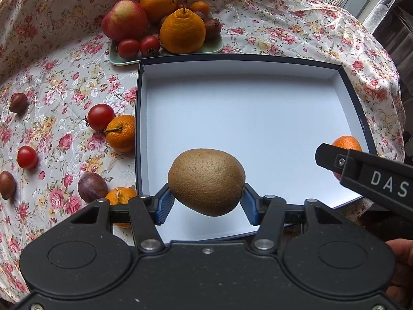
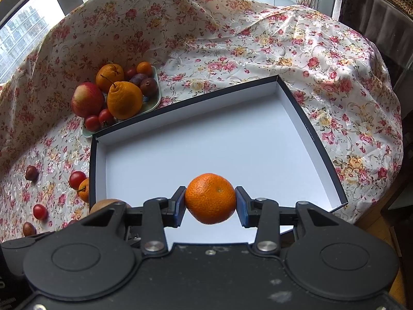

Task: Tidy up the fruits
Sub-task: 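Open both tools to drop the kiwi and tangerine into the box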

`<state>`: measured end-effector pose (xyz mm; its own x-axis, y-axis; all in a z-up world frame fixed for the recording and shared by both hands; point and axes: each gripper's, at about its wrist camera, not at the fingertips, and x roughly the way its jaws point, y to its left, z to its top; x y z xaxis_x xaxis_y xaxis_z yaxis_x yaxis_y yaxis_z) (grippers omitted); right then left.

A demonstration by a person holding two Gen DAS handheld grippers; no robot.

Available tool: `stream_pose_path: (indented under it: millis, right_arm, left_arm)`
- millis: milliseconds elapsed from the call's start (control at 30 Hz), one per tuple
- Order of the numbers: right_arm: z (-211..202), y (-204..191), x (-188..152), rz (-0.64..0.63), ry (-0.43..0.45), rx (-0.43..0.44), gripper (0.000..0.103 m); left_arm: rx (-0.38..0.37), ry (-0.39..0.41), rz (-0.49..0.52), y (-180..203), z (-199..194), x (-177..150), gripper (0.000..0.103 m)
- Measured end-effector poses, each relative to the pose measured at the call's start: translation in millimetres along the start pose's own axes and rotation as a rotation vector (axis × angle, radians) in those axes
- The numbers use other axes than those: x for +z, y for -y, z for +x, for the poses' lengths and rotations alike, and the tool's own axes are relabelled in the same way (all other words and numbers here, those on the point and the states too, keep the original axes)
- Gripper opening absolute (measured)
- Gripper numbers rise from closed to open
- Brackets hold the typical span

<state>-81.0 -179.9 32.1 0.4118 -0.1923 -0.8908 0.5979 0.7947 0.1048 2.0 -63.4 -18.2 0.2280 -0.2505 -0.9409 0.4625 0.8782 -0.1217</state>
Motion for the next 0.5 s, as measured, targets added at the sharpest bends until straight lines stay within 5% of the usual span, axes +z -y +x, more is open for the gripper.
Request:
stream_pose_path:
  millis: [267,500]
  right_arm:
    - [0,6,0,0.025,-0.003,-0.014,0.043]
    - [-4,11,0,0.047,0.030,-0.023,0.043]
  left_arm:
    - [-0.014,-0.020,0.008,2,4,1,0.060]
    - [0.034,0.083,0.087,16,-12,1,0.059]
